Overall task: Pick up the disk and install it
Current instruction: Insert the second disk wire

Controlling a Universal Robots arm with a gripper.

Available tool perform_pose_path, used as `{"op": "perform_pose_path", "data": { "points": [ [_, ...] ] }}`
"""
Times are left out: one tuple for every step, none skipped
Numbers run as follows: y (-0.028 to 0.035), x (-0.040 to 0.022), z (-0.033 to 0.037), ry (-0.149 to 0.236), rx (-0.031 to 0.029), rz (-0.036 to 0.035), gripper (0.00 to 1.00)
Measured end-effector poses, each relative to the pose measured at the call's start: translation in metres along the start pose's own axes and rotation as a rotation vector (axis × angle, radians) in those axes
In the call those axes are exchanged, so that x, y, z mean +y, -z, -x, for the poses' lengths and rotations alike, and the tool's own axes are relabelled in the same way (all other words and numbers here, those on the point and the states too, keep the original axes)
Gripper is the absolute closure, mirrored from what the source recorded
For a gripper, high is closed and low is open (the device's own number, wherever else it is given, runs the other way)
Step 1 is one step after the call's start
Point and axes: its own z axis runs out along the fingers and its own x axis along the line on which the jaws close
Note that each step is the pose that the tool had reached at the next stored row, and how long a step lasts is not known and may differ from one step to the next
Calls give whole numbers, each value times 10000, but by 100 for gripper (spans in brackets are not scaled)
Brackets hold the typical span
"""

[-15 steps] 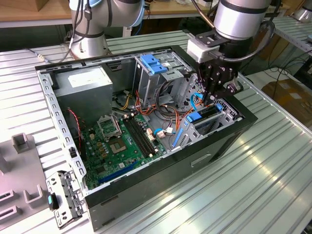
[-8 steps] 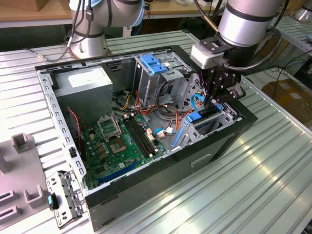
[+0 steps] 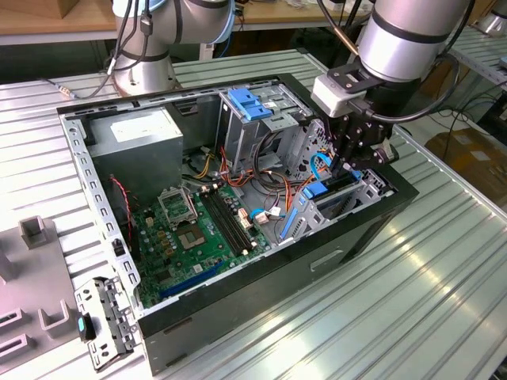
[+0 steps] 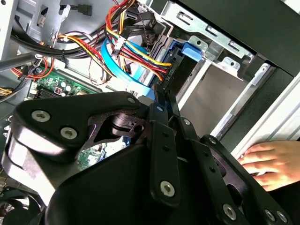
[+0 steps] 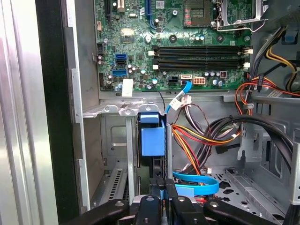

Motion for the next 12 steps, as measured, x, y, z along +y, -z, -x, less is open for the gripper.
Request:
{"op": "perform_pose_path", "data": {
  "points": [
    [0,0,0,0,-9,1,84],
    [0,0,0,-2,-18,1,84],
    [0,0,0,-3,-19,1,84],
    [0,0,0,-2,-22,1,84],
    [0,0,0,-3,-27,1,84],
    [0,0,0,-4,-31,1,84],
    [0,0,0,-4,-38,1,84],
    [-1,0,0,-6,-47,2,84],
    [-3,0,-1,-6,-49,2,84],
    [-7,1,-4,-6,-53,2,84],
    [-11,1,-10,-5,-55,2,84],
    [-16,1,-17,-7,-62,2,84]
  ]
}}
